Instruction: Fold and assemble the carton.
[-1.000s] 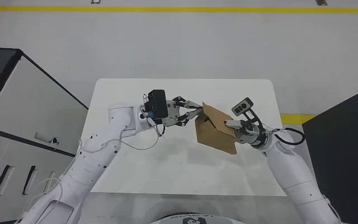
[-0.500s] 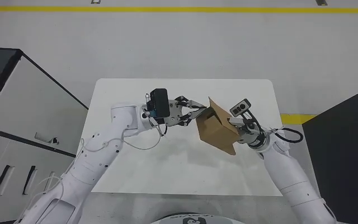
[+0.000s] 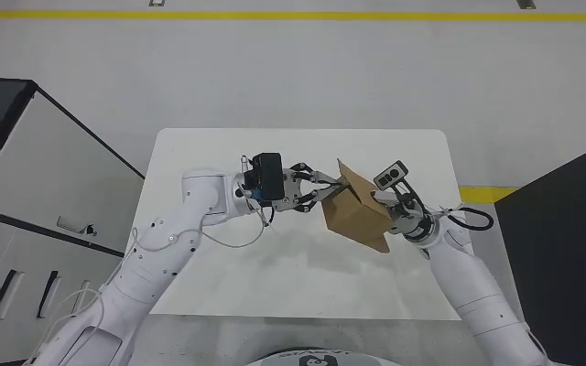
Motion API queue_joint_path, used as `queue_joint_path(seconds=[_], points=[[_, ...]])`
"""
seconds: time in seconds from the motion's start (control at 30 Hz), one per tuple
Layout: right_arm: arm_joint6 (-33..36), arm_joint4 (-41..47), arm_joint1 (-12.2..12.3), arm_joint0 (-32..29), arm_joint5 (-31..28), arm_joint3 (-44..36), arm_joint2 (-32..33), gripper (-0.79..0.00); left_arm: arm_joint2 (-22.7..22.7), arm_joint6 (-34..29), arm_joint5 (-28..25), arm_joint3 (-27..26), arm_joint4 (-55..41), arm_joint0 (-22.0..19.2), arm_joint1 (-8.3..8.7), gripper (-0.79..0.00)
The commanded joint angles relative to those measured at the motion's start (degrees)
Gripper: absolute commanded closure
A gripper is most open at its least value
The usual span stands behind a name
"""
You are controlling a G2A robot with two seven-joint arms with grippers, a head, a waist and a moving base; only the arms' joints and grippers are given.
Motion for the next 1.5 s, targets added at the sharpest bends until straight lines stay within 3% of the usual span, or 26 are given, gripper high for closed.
queue_joint_path(seconds=[0.0,0.97,1.47], points=[[0.1,-0.07,-0.02,-0.11,-0.09,0.01,0.12,0.0,0.09,-0.02,0.03,-0.03,0.2,-0.02,-0.02,0.0],[0.76,-0.91,-0.46,-0.64,-0.63,-0.09,1.56,0.0,-1.38,0.03,0.29,-0.9,0.19,0.83,0.29,0.0],[1.02,-1.25,-0.78,-0.49,-0.64,-0.26,1.54,0.0,0.02,0.05,0.17,-0.32,0.04,0.2,-0.04,0.0]])
